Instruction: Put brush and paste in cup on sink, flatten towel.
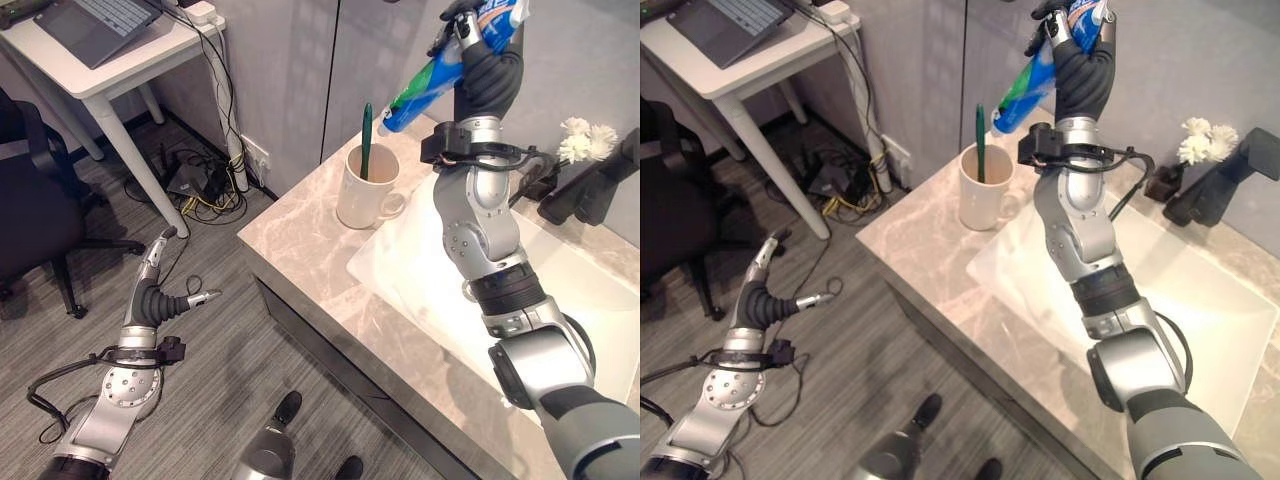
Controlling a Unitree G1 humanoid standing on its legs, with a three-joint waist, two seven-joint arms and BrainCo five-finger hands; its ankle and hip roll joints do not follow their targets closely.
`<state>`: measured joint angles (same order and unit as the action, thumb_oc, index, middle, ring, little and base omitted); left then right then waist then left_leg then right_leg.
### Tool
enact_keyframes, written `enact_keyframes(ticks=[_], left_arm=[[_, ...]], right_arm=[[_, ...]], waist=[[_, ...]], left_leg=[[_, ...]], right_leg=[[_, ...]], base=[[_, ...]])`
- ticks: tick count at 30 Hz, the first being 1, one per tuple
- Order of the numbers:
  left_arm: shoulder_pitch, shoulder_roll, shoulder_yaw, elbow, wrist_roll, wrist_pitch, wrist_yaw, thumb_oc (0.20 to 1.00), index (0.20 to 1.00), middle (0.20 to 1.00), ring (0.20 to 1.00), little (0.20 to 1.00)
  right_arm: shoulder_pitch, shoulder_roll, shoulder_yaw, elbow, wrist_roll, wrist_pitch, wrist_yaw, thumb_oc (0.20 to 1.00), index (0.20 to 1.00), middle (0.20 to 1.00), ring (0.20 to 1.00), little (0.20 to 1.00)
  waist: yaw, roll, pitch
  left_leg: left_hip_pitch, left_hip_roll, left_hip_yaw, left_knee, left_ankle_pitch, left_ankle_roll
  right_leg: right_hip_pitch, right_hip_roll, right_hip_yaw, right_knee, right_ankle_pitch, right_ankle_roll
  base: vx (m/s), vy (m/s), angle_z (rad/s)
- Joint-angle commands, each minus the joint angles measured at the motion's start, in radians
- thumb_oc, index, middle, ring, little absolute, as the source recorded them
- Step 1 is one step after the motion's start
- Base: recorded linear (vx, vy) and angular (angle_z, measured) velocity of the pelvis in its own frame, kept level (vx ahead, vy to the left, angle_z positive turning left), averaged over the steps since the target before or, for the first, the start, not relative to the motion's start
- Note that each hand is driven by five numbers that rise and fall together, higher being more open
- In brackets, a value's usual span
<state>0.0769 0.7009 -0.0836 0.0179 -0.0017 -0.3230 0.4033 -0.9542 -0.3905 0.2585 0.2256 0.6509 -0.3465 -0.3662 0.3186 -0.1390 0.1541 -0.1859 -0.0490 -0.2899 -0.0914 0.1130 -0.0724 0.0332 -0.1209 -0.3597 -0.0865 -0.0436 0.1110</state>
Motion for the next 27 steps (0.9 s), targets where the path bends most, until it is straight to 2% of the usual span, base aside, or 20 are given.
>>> enact_keyframes(ticks=[1,14,27], left_arm=[[-0.022,0.025,0.005,-0.008,-0.006,-0.025,-0.004,1.0,1.0,1.0,1.0,1.0],[-0.028,-0.001,-0.026,0.019,0.003,-0.006,-0.006,1.0,1.0,1.0,1.0,1.0],[-0.027,-0.008,-0.049,0.025,0.017,0.006,-0.005,1.0,1.0,1.0,1.0,1.0]], right_arm=[[-0.008,-0.033,-0.004,-0.111,-0.029,-0.067,0.026,0.2,0.2,0.2,0.2,0.2],[0.043,-0.027,0.035,-0.155,-0.005,-0.049,0.056,0.2,0.2,0.2,0.2,0.2],[0.054,-0.033,0.089,-0.134,-0.002,-0.017,0.078,0.2,0.2,0.2,0.2,0.2]], waist=[[0.0,-0.02,-0.063],[-0.034,-0.016,-0.049],[-0.05,-0.017,-0.04]], left_leg=[[0.024,-0.006,0.039,0.004,-0.039,0.033],[0.024,0.0,0.08,0.004,-0.048,0.037],[0.022,0.007,0.08,0.004,-0.046,0.037]], right_leg=[[0.02,-0.097,0.007,0.056,0.104,0.081],[-0.002,-0.102,0.043,0.048,0.118,0.082],[-0.006,-0.095,0.044,0.047,0.116,0.081]], base=[[0.0,0.034,-0.01],[-0.01,0.014,-0.05],[0.0,0.0,0.0]])
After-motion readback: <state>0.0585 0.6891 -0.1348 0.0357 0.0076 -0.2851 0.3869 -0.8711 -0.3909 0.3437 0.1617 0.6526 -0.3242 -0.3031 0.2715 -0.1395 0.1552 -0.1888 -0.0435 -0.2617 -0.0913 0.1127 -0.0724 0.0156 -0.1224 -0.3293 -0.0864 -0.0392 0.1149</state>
